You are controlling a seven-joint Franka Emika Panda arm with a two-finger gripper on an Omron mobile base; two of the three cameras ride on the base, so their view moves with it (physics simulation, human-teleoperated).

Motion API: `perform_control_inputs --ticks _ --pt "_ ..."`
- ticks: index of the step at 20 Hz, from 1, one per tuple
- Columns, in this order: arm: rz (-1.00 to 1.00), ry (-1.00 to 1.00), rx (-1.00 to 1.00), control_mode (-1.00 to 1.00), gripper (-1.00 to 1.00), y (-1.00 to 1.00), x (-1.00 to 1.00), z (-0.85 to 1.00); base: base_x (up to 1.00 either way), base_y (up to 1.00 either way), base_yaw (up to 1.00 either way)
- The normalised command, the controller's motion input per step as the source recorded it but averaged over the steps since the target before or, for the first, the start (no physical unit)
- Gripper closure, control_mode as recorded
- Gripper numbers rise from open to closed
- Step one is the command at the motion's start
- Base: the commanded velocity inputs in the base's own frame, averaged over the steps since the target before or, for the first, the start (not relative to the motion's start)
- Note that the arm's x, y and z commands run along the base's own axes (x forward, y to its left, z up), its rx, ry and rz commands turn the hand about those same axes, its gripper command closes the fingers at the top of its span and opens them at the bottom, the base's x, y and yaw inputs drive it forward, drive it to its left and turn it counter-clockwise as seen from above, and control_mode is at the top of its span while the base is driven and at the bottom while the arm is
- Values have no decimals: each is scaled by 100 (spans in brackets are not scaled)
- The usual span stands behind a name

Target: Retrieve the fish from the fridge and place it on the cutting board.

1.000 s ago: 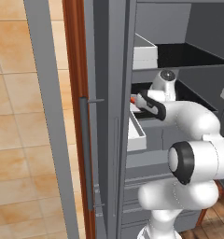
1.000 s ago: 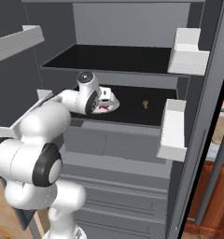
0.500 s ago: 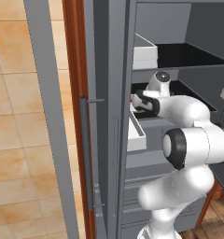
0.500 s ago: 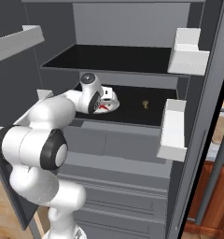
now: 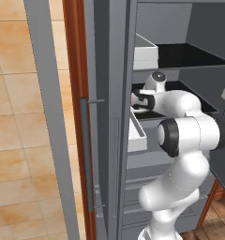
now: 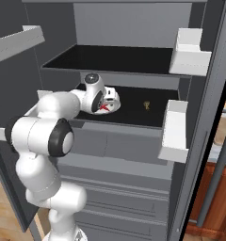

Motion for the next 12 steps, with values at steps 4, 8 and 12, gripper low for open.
perform_control_inputs --ticks 4,8,12 --pt "0 4 0 -100 -100 2 37 -21 0 0 0" --pt "0 3 0 -100 -100 0 41 -22 0 0 0" --pt "0 2 2 -100 -100 2 39 -9 0 0 0"
